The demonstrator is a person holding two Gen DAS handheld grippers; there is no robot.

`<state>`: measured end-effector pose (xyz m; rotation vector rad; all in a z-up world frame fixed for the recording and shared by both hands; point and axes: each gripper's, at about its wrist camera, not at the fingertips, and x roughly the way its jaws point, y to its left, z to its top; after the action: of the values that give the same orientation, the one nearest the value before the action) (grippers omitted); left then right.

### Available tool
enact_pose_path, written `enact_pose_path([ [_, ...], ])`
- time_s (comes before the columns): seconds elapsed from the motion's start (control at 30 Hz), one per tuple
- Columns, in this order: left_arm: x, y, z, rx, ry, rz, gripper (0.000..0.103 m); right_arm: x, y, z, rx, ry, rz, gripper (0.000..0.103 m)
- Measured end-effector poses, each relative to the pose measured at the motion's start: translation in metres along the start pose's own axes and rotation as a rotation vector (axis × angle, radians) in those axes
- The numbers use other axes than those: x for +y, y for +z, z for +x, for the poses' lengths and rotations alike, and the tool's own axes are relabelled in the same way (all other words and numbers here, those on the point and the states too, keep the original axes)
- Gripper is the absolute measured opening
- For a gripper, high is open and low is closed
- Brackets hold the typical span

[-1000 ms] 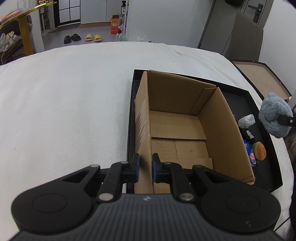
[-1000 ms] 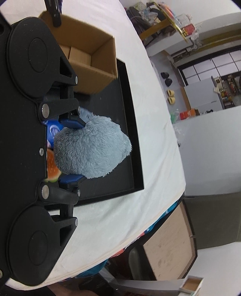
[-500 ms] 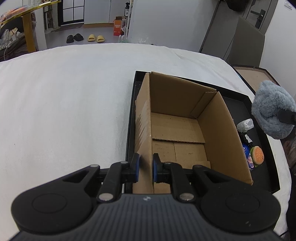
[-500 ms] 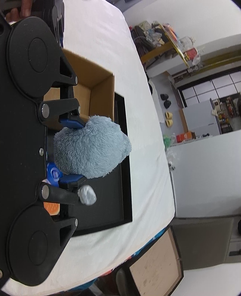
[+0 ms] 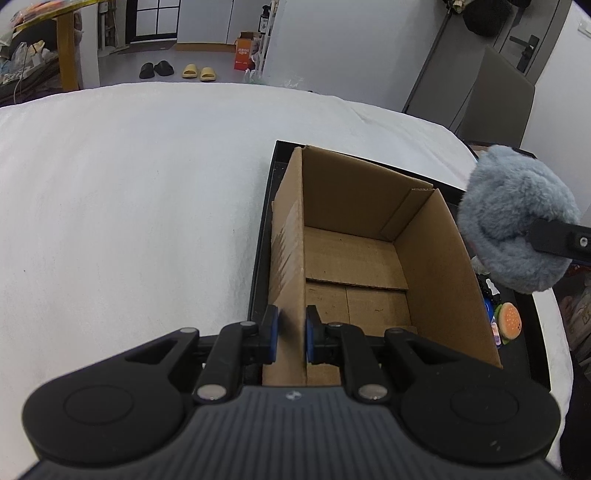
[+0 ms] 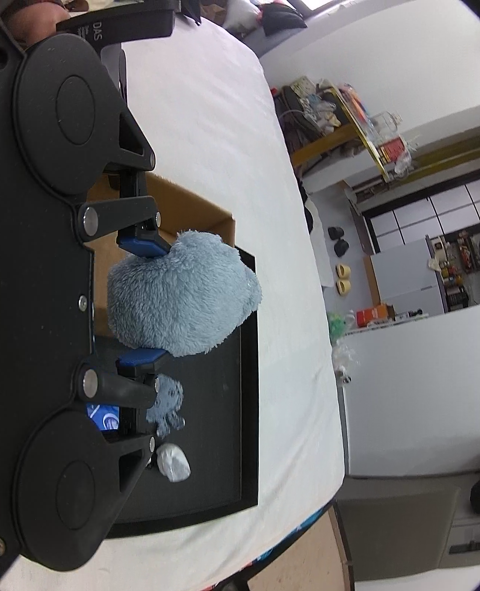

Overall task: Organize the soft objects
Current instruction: 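Lift the grey-blue plush with the right tool over the cardboard box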

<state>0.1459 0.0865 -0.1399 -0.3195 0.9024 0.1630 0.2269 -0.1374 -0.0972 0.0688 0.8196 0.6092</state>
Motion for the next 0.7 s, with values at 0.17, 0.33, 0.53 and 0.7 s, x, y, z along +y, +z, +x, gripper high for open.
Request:
enact_pose_path([
  [0.17, 0.002, 0.001, 0.000, 0.001, -0.006, 0.003, 0.013, 0.010, -0.001, 0.006, 0.023, 0.029, -0.011, 0.048],
  [0.33, 0.006, 0.000, 0.000, -0.004, -0.022, -0.013, 0.014, 0.018, -0.003, 0.017, 0.059, 0.057, 0.011, 0.048],
  [0.53, 0.011, 0.000, 0.000, -0.004, -0.035, -0.025, 0.014, 0.031, -0.017, 0.035, 0.117, 0.090, 0.026, 0.049],
  [0.7, 0.011, 0.000, 0.001, -0.006, -0.037, -0.037, 0.014, 0.040, -0.023, 0.049, 0.158, 0.098, 0.044, 0.049],
])
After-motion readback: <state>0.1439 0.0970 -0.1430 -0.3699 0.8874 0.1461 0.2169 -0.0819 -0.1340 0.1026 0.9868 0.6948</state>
